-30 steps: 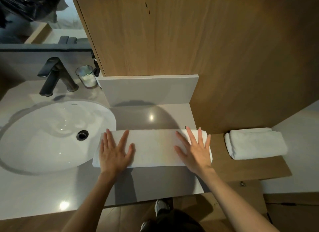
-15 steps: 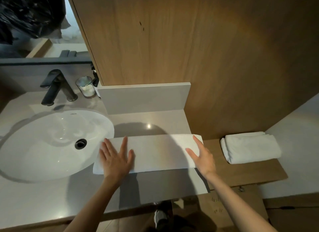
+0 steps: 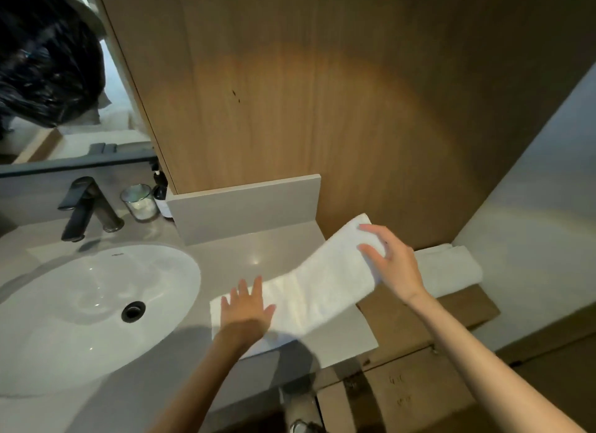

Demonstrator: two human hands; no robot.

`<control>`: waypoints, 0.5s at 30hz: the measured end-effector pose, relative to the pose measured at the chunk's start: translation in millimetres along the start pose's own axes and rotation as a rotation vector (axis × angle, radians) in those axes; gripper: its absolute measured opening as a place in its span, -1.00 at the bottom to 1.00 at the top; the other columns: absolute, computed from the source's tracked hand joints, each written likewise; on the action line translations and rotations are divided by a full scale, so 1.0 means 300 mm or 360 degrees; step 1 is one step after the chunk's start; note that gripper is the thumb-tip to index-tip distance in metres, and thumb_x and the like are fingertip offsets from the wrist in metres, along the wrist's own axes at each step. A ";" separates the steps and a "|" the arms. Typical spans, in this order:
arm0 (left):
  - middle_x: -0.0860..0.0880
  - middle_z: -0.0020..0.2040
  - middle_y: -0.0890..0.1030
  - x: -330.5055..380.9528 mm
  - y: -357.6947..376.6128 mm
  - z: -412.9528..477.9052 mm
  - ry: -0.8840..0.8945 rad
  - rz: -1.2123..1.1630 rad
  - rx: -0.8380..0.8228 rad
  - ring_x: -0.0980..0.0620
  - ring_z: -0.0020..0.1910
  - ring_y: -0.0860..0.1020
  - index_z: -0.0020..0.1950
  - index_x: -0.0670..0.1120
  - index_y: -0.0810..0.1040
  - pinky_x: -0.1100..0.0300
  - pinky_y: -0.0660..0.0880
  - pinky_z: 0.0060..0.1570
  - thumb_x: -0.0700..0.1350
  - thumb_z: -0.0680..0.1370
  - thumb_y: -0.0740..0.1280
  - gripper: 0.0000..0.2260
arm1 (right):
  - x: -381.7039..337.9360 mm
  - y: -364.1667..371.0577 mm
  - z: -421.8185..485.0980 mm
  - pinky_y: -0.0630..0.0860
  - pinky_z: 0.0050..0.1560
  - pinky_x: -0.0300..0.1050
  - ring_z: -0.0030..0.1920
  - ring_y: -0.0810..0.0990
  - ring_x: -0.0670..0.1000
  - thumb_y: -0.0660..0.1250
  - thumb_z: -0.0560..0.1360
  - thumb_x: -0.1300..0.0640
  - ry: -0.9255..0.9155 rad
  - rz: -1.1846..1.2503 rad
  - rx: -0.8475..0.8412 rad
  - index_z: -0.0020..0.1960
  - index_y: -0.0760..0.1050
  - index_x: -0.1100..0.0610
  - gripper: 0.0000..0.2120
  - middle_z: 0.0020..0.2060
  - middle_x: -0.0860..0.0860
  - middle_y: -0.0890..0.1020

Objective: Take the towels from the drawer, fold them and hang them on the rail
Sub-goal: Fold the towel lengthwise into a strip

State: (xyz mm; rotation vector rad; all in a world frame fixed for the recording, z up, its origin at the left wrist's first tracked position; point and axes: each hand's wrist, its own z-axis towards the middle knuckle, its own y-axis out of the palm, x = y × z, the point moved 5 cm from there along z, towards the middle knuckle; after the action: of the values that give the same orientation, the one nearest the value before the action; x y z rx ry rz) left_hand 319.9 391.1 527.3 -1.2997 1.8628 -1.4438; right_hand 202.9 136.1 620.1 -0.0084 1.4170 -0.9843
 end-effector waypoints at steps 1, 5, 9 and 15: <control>-0.11 0.59 -0.07 0.044 -0.060 0.008 0.0137 -0.0223 0.0025 -0.13 0.56 0.01 0.58 0.01 -0.14 -0.08 0.04 0.50 0.22 0.61 0.08 -0.34 | -0.064 -0.032 -0.003 0.48 0.25 -0.15 0.20 0.49 -0.26 0.35 0.56 0.09 -0.0096 -0.0007 0.0012 0.25 0.50 -0.13 -0.72 0.16 -0.32 0.55; 0.05 0.57 0.03 0.261 -0.387 -0.012 0.0734 -0.0890 0.0115 0.07 0.54 0.04 0.59 0.01 -0.09 0.07 0.10 0.49 0.21 0.50 0.33 -0.16 | -0.338 -0.166 -0.016 0.49 0.20 -0.21 0.19 0.52 -0.19 0.33 0.56 0.07 -0.0406 -0.0034 0.0041 0.23 0.52 -0.06 -0.76 0.14 -0.24 0.57; 0.21 0.27 0.47 0.432 -0.681 -0.118 0.1050 -0.1170 -0.0043 0.20 0.25 0.47 0.38 0.09 0.34 0.35 0.44 0.08 0.12 0.47 0.42 -0.48 | -0.593 -0.308 -0.020 0.49 0.20 -0.19 0.19 0.53 -0.13 0.36 0.55 0.05 -0.0629 -0.0053 0.0094 0.18 0.54 -0.09 -0.78 0.13 -0.22 0.58; 0.05 0.09 0.66 0.587 -0.960 -0.236 0.1221 -0.1515 -0.0095 0.11 0.03 0.64 0.18 0.02 0.54 0.17 0.58 0.02 0.15 0.35 0.49 -0.54 | -0.898 -0.586 0.016 0.51 0.01 -0.39 0.08 0.59 -0.17 0.46 0.47 0.09 -0.0901 -0.0100 0.0340 0.12 0.60 0.03 -0.77 0.01 -0.21 0.63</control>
State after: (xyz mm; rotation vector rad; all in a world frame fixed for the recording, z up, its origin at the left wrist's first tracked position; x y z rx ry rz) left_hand 298.8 270.3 849.7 -1.9971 1.7290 -2.6837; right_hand 150.1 176.9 934.9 -0.1622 0.7955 -1.0760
